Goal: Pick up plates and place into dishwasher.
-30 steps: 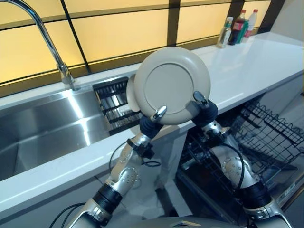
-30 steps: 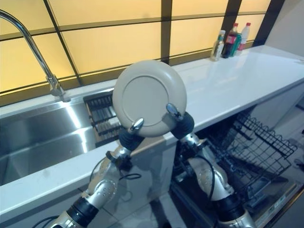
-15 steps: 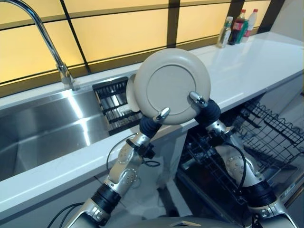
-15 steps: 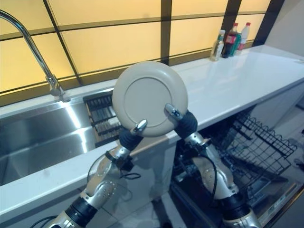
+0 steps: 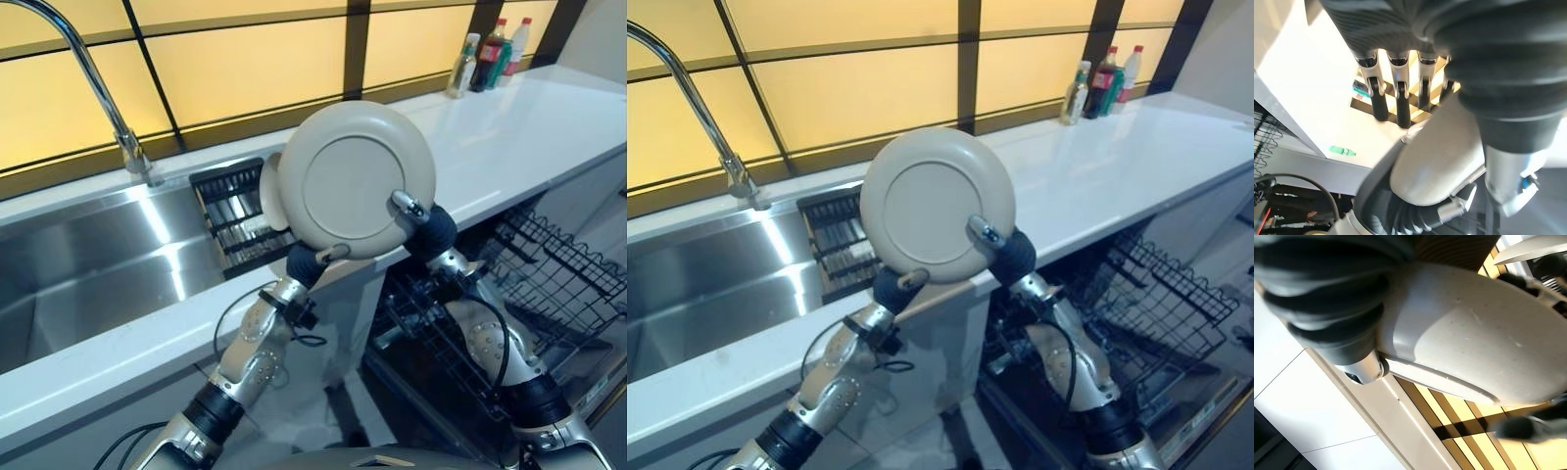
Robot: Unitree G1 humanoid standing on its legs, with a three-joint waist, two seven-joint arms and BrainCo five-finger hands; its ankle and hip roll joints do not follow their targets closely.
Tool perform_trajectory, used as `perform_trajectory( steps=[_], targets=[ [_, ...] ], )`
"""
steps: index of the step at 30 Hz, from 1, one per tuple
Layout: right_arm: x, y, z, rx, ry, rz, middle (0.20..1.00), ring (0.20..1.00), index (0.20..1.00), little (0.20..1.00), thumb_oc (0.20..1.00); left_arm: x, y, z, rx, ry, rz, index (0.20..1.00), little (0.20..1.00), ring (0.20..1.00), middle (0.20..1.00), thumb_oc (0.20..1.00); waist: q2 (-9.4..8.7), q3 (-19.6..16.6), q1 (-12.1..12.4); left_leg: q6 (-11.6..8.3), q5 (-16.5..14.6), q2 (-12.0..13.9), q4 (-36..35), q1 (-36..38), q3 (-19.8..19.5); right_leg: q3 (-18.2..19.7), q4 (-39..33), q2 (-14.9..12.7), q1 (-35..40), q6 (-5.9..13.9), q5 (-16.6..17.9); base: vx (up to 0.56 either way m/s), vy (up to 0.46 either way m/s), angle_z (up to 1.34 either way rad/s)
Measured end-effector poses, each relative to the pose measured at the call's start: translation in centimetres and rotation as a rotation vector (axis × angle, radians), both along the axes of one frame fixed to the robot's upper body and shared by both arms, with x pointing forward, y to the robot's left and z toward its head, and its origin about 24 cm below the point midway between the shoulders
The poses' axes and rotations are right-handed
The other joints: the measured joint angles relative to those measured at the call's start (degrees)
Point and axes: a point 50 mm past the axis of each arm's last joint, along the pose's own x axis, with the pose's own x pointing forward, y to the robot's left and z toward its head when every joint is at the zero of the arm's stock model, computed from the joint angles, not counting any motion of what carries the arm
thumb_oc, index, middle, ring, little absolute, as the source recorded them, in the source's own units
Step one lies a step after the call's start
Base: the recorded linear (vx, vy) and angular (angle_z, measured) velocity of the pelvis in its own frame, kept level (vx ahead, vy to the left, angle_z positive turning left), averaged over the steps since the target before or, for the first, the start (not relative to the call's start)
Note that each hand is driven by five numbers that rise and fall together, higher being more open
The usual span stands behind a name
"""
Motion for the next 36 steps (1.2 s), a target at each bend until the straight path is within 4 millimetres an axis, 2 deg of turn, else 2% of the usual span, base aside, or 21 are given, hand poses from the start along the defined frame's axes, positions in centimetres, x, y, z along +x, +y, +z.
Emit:
perform_trajectory(
  steps=[6, 9, 14, 19, 22, 25, 27, 30, 32, 36],
  targets=[
    [0.0, -2.7, 0.4, 0.097, -0.011, -0.202, 0.200, 0.200, 0.200, 0.200, 0.200, 0.0, 1.3, -0.7, 0.004, 0.042, 0.046, 1.000, 1.000, 1.000, 1.000, 1.000, -0.07, 0.1, 0.0, 0.05, -0.2, 0.0, 0.0, -0.1, 0.1, 0.1, -0.1, 0.0, 0.0, 0.00, 0.0, 0.00, 0.000, 0.00],
    [-0.3, -4.2, -0.2, 0.124, 0.022, -0.313, 0.200, 0.200, 0.200, 0.200, 0.200, -0.2, 1.7, -0.9, -0.006, 0.058, 0.057, 1.000, 1.000, 1.000, 1.000, 1.000, -0.10, 0.1, 0.0, 0.03, -0.2, 0.0, 0.0, -0.1, 0.1, 0.1, -0.2, 0.0, 0.0, 0.00, 0.0, 0.00, 0.000, 0.00],
    [-1.0, -5.0, -1.4, 0.132, 0.059, -0.366, 0.200, 0.200, 0.200, 0.200, 0.200, -0.3, 1.9, -1.2, -0.100, 0.115, 0.058, 1.000, 1.000, 1.000, 1.000, 1.000, -0.11, 0.2, -0.1, -0.01, -0.3, 0.1, 0.0, -0.1, 0.4, 0.1, -0.4, 0.0, 0.0, 0.00, 0.0, -0.01, -0.006, -0.02],
    [-1.3, -6.1, -1.1, 0.203, 0.021, -0.468, 0.200, 0.200, 0.200, 0.200, 0.200, -0.5, 2.6, -1.4, -0.141, 0.116, 0.067, 1.000, 1.000, 1.000, 1.000, 1.000, -0.11, 0.3, -0.3, 0.20, -0.8, 0.2, 0.0, 0.0, 1.5, 0.3, -0.4, 0.0, -0.4, 0.23, 0.2, -0.01, -0.014, -0.11],
    [-1.5, -7.7, -0.6, 0.227, -0.003, -0.575, 0.200, 0.200, 0.200, 0.200, 0.200, -0.7, 2.6, -1.6, -0.137, 0.115, 0.048, 1.000, 1.000, 1.000, 1.000, 1.000, -0.05, 0.8, -1.1, 0.22, -0.9, 0.1, 0.0, 0.0, 1.6, 0.5, -0.3, 0.0, -0.4, 0.24, 0.2, 0.00, -0.006, -0.02],
    [-1.8, -9.7, -0.7, 0.242, 0.001, -0.680, 0.200, 0.200, 0.200, 0.200, 0.200, -1.6, 2.7, -2.7, -0.118, 0.145, -0.005, 1.000, 1.000, 1.000, 1.000, 1.000, 0.19, 1.1, -1.8, 0.01, -1.1, 0.1, 0.1, 0.2, 3.1, 1.8, -0.2, 0.2, -0.7, 0.23, 0.3, 0.00, -0.035, -0.21],
    [-1.8, -10.8, -0.9, 0.245, 0.007, -0.729, 0.200, 0.200, 0.200, 0.200, 0.200, -2.3, 2.8, -3.3, -0.099, 0.156, -0.050, 1.000, 1.000, 1.000, 1.000, 1.000, 0.36, 1.3, -3.1, 0.05, -1.2, 0.1, 0.2, 0.2, 3.6, 2.2, 0.0, 0.2, -1.0, 0.23, 0.3, -0.01, -0.046, -0.17],
    [-1.8, -12.0, -1.6, 0.217, 0.033, -0.783, 0.200, 0.200, 0.200, 0.200, 0.200, -3.1, 2.8, -4.0, -0.058, 0.167, -0.135, 1.000, 1.000, 1.000, 1.000, 1.000, 0.62, 1.8, -3.5, -0.02, -1.4, 0.1, 0.2, 0.6, 4.7, 3.4, 0.3, 0.5, -1.2, 0.14, 0.4, 0.00, -0.052, -0.19],
    [-1.6, -12.5, -2.1, 0.101, 0.045, -0.830, 0.200, 0.200, 0.200, 0.200, 0.200, -3.4, 2.6, -4.2, -0.060, 0.179, -0.185, 1.000, 1.000, 1.000, 1.000, 1.000, 0.77, 2.4, -4.5, -0.04, -1.5, 0.2, 0.2, 1.1, 4.8, 3.5, 0.5, 0.5, -0.9, 0.15, 0.3, 0.02, -0.062, -0.08],
    [-1.7, -14.3, -2.7, -0.117, 0.062, -0.885, 0.200, 0.200, 0.200, 0.200, 0.200, -3.6, 2.6, -4.9, -0.098, 0.230, -0.210, 1.000, 1.000, 1.000, 1.000, 1.000, 1.28, 2.9, -4.6, 0.06, -1.8, 0.4, 0.0, 1.2, 5.4, 3.6, 0.6, 0.7, -1.1, 0.18, 0.3, 0.03, -0.077, -0.07]
  ],
)
